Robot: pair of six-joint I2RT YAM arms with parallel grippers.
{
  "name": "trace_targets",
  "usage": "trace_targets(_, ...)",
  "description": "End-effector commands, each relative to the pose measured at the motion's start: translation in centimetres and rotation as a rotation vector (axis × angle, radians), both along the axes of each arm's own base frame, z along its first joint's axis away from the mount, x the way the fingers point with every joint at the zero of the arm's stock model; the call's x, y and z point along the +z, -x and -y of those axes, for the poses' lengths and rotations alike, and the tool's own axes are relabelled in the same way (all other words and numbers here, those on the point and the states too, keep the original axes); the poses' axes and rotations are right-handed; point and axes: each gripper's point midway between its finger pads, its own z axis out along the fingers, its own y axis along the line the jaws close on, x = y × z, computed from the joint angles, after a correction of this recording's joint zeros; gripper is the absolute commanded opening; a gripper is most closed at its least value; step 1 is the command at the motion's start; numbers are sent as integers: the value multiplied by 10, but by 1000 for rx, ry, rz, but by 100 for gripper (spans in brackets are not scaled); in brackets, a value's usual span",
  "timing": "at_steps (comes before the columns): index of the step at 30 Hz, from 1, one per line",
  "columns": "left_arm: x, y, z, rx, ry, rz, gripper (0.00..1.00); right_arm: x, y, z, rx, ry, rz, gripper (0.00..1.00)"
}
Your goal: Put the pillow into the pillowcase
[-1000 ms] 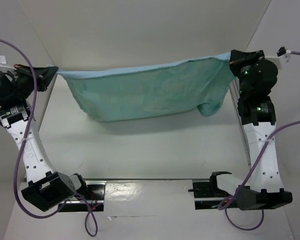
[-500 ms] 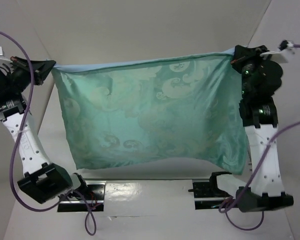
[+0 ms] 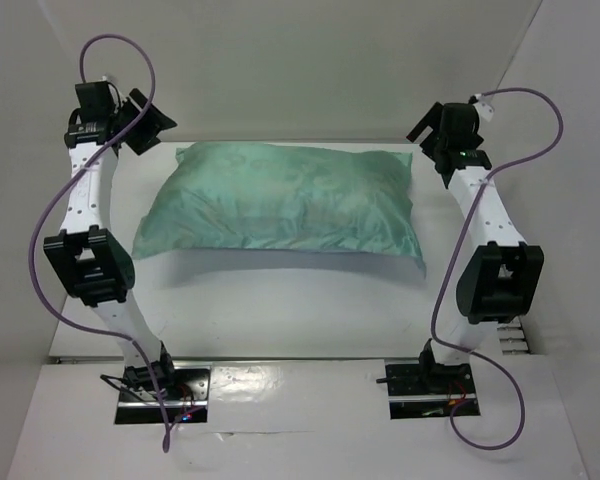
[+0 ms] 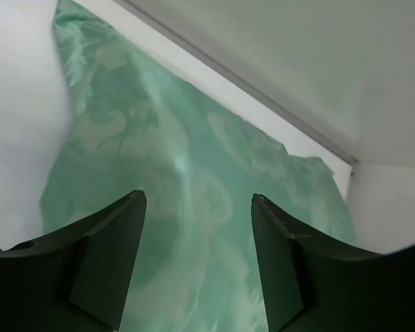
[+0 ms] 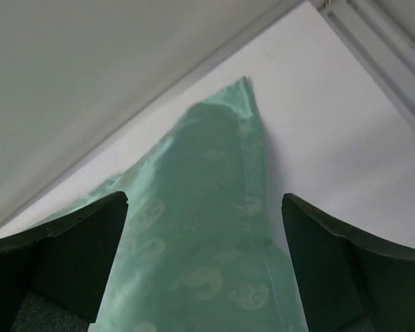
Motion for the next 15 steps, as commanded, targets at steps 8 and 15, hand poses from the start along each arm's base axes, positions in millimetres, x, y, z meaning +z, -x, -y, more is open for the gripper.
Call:
trace_targets(8, 135, 124, 35, -38, -141, 347, 77, 97, 77, 11, -17, 125, 47, 100)
trace_targets(15, 143, 191, 55, -48, -130, 413, 77, 70, 137, 19, -78, 155, -62, 100)
